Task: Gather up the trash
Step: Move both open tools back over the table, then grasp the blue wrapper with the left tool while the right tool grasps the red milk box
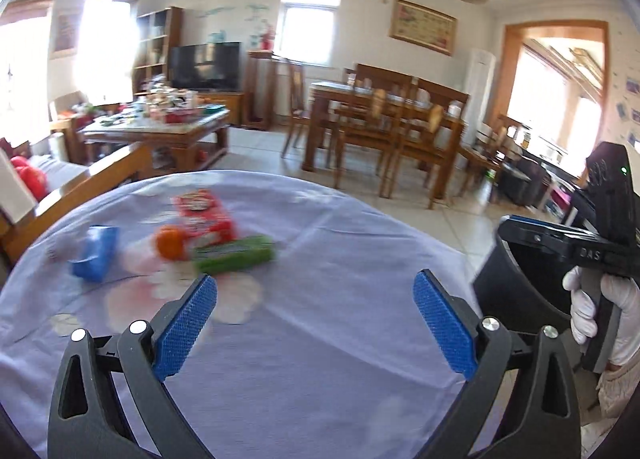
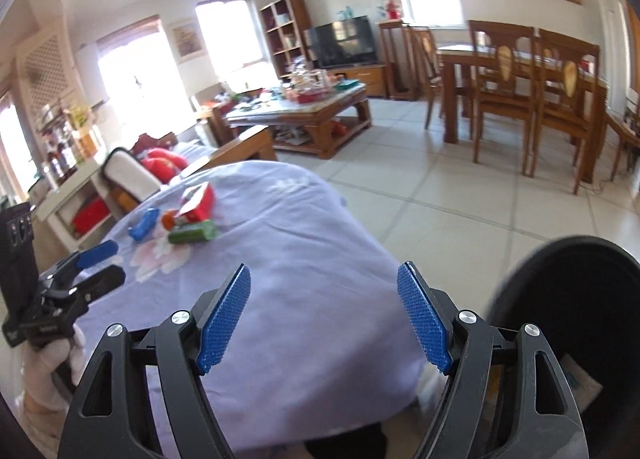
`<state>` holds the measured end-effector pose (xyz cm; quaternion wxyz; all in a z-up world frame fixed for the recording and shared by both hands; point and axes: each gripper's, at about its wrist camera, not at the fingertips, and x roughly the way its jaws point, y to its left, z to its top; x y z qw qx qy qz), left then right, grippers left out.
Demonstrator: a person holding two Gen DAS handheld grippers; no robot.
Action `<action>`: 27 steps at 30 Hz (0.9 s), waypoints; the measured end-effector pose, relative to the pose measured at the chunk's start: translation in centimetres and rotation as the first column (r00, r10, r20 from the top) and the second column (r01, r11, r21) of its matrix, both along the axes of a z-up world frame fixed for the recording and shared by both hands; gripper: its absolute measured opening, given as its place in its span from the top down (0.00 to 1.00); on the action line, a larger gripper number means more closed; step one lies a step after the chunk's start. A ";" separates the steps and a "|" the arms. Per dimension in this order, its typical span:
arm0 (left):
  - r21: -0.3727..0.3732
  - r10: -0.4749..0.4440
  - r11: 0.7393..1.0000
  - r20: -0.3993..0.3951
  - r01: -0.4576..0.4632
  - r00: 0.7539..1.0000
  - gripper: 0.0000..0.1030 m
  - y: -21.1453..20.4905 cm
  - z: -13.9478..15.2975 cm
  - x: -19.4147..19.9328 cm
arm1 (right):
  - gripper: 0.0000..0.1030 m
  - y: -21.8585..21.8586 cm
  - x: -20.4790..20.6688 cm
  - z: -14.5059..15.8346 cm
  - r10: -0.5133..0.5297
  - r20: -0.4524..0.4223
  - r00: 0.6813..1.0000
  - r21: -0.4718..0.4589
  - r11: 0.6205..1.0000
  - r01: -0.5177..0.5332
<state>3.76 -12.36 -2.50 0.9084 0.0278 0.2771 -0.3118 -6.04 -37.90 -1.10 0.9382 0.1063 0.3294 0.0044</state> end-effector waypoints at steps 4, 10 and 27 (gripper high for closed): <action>0.004 0.098 0.995 0.011 -0.098 0.995 0.05 5.2 0.3 2.2 | 0.27 4.5 3.9 -0.1 0.075 -0.001 0.997 0.009 0.997 -0.075; 0.062 0.190 0.980 0.016 -0.190 0.982 0.05 9.4 0.4 5.8 | 0.27 9.9 9.1 -0.7 0.163 -0.021 0.986 0.016 0.987 -0.163; 0.274 0.230 0.946 -0.188 -0.174 0.955 0.06 11.7 -4.5 17.0 | 0.27 18.6 25.6 -3.5 0.295 -0.182 0.938 -0.001 0.954 -0.300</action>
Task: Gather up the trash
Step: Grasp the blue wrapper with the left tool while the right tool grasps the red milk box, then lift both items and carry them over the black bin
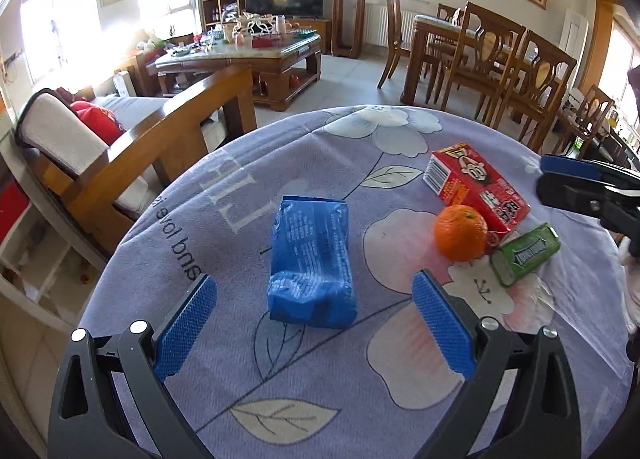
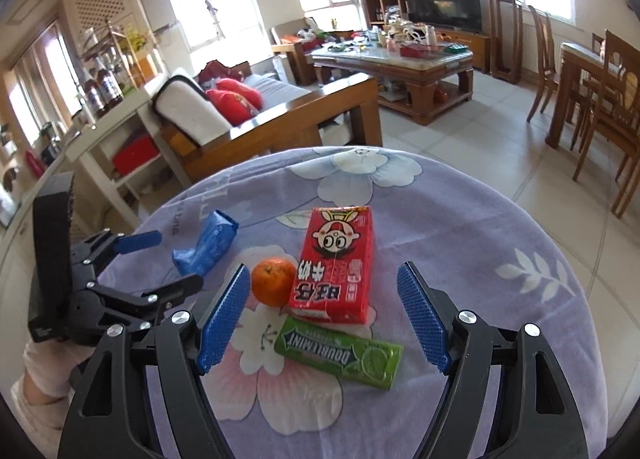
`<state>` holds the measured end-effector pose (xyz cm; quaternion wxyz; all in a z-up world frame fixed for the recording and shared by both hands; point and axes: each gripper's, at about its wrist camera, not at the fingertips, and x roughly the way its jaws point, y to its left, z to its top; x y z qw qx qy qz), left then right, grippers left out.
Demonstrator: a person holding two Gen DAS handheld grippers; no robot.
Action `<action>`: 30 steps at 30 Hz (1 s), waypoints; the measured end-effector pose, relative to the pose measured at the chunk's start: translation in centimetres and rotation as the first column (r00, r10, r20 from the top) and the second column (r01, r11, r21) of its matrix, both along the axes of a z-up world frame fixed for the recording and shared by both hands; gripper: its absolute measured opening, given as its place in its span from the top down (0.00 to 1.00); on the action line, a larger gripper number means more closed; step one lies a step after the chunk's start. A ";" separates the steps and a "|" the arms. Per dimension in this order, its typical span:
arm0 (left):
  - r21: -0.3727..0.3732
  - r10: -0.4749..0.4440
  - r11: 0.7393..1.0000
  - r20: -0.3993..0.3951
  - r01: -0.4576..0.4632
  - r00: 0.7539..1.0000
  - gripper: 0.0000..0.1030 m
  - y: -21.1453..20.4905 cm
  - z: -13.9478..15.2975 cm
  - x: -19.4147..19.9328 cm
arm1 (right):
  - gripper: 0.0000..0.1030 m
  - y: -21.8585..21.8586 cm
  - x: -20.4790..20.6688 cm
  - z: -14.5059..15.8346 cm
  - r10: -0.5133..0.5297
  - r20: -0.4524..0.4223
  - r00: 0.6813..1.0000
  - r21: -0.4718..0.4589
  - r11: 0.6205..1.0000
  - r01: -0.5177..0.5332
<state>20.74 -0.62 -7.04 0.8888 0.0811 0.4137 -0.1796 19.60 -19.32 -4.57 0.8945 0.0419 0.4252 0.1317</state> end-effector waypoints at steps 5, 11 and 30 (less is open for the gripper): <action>-0.003 0.001 1.000 -0.024 -0.001 1.000 0.24 0.5 -0.7 0.9 | 0.27 1.1 3.5 -1.8 -0.016 -0.044 0.999 -0.034 0.999 0.015; -0.010 -0.013 1.000 -0.037 0.012 0.999 0.50 0.7 -0.9 1.2 | 0.34 2.2 5.3 -3.7 -0.006 -0.085 0.996 -0.063 0.998 0.001; -0.078 -0.043 0.996 0.061 0.048 0.997 0.57 0.6 2.2 -1.2 | 0.50 -1.0 -0.1 1.1 -0.038 0.044 0.998 0.017 0.999 0.037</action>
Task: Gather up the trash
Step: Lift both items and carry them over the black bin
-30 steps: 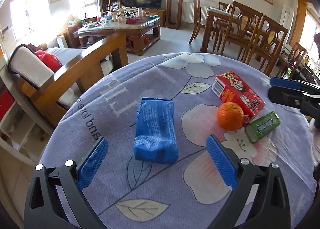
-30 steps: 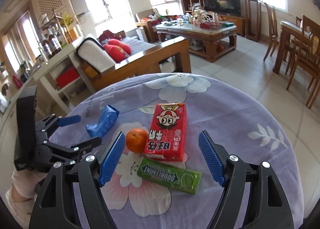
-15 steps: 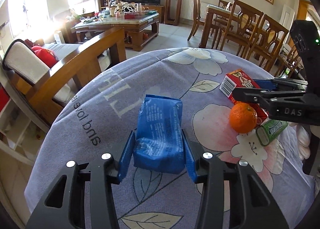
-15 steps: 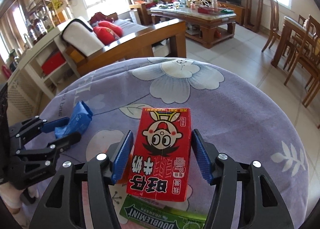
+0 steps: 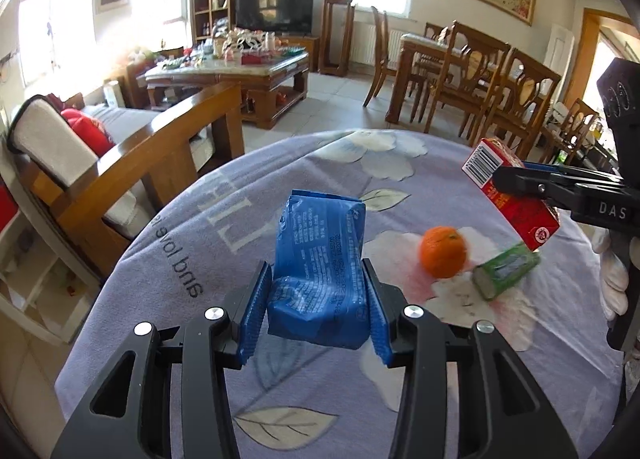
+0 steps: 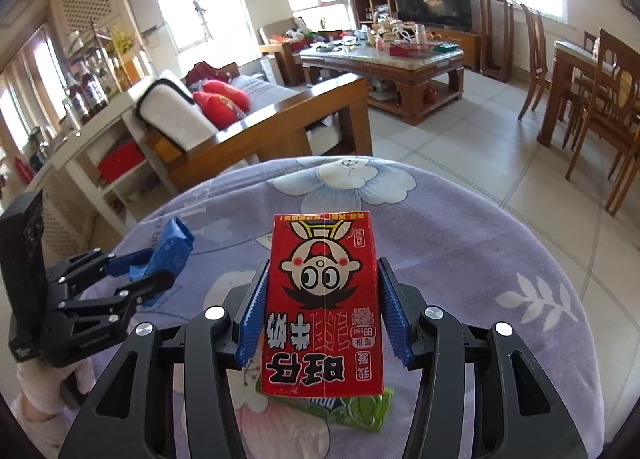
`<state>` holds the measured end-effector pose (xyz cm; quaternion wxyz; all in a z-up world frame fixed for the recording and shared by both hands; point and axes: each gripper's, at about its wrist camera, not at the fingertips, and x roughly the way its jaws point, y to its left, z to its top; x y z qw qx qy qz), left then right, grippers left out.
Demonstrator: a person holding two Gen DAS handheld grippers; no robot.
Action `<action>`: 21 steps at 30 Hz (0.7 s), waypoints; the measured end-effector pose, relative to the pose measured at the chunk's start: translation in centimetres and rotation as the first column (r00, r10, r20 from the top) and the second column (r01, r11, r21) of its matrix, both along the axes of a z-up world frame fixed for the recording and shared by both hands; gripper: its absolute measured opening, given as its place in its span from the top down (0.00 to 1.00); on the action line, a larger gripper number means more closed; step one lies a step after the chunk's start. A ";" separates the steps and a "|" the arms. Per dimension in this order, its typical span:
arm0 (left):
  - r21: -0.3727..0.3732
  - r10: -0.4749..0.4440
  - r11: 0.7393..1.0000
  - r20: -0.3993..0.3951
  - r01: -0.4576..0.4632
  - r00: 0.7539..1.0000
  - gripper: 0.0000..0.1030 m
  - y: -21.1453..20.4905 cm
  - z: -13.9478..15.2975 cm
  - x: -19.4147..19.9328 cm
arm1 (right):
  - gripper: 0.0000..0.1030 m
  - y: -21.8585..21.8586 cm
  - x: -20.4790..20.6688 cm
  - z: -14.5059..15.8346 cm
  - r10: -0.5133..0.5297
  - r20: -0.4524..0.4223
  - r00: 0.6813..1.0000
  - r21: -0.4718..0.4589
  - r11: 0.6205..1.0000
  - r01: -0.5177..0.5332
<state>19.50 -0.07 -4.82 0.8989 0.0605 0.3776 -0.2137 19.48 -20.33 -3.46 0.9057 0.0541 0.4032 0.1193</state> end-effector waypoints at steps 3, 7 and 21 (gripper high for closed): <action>-0.017 -0.028 0.999 0.047 0.028 0.998 0.57 -1.0 1.5 -2.1 | 0.50 -1.3 -2.8 1.5 -0.004 0.035 0.999 0.024 1.000 0.003; -0.053 -0.060 0.996 0.102 0.066 0.993 0.57 -2.7 3.6 -5.6 | 0.50 -3.4 -6.8 2.9 -0.011 0.068 0.998 0.055 0.998 0.007; -0.091 -0.202 0.970 0.214 0.226 0.956 0.57 -11.7 6.8 -15.4 | 0.50 -13.1 -21.4 6.3 -0.122 0.172 0.977 0.111 0.988 0.104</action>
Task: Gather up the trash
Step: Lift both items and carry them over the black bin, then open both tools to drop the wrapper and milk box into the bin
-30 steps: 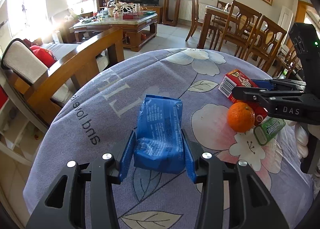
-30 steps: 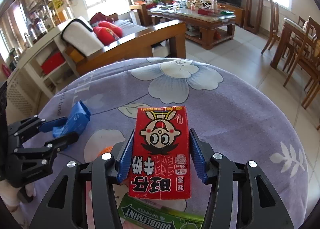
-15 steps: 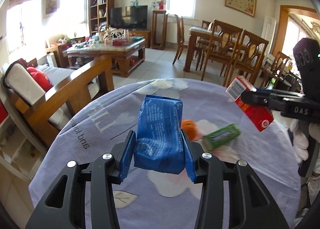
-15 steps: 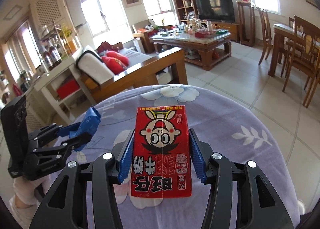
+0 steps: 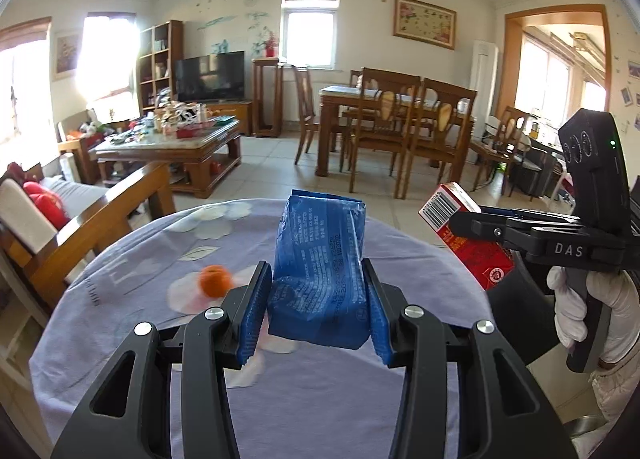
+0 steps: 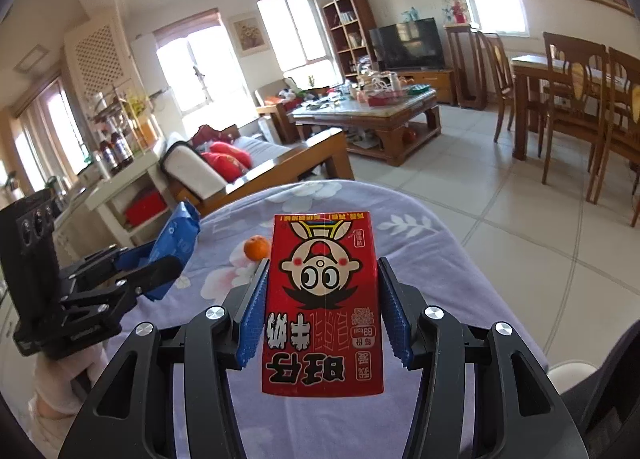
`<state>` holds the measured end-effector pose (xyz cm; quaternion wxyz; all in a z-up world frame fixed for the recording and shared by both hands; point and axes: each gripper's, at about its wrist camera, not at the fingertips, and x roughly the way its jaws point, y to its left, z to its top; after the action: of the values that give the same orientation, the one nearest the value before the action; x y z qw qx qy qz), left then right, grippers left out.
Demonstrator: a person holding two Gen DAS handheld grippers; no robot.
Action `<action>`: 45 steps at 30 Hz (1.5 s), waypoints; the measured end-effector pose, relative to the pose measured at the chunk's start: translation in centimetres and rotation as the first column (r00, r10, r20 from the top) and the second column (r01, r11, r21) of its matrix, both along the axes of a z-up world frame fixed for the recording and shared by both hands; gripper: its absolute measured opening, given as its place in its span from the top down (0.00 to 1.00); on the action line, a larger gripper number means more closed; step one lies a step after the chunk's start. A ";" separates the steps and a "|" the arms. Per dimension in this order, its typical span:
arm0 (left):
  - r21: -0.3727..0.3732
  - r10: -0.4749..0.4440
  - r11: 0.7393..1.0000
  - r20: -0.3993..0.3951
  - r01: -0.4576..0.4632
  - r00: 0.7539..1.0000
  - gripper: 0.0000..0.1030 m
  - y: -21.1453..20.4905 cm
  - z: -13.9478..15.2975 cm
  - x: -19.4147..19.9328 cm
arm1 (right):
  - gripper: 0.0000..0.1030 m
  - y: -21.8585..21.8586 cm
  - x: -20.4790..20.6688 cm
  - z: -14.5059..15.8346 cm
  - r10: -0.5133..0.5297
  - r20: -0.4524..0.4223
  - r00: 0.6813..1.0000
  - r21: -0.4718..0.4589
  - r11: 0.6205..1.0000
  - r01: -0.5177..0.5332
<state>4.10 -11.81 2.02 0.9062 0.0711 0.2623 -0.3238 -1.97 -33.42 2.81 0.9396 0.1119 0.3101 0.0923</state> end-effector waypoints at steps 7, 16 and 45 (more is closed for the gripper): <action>-0.008 -0.127 0.992 0.007 0.127 0.992 0.57 -6.9 -0.3 -3.2 | 0.50 -7.6 -7.0 0.0 -0.117 0.021 0.993 0.007 0.993 0.117; 0.022 -0.313 0.949 -0.015 0.314 0.950 0.57 -16.7 -2.3 -7.2 | 0.50 -18.2 -14.9 -2.5 -0.286 -0.003 0.958 0.036 0.958 0.286; 0.110 -0.571 0.800 -0.162 0.590 0.804 0.56 -32.5 -9.8 -14.0 | 0.50 -31.9 -28.3 -11.1 -0.537 -0.113 0.836 0.059 0.836 0.545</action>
<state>-9.90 -44.30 -7.77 0.7371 0.1988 0.3066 -0.5684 -30.26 -65.29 -8.31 0.9061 0.2409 0.3040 -0.1687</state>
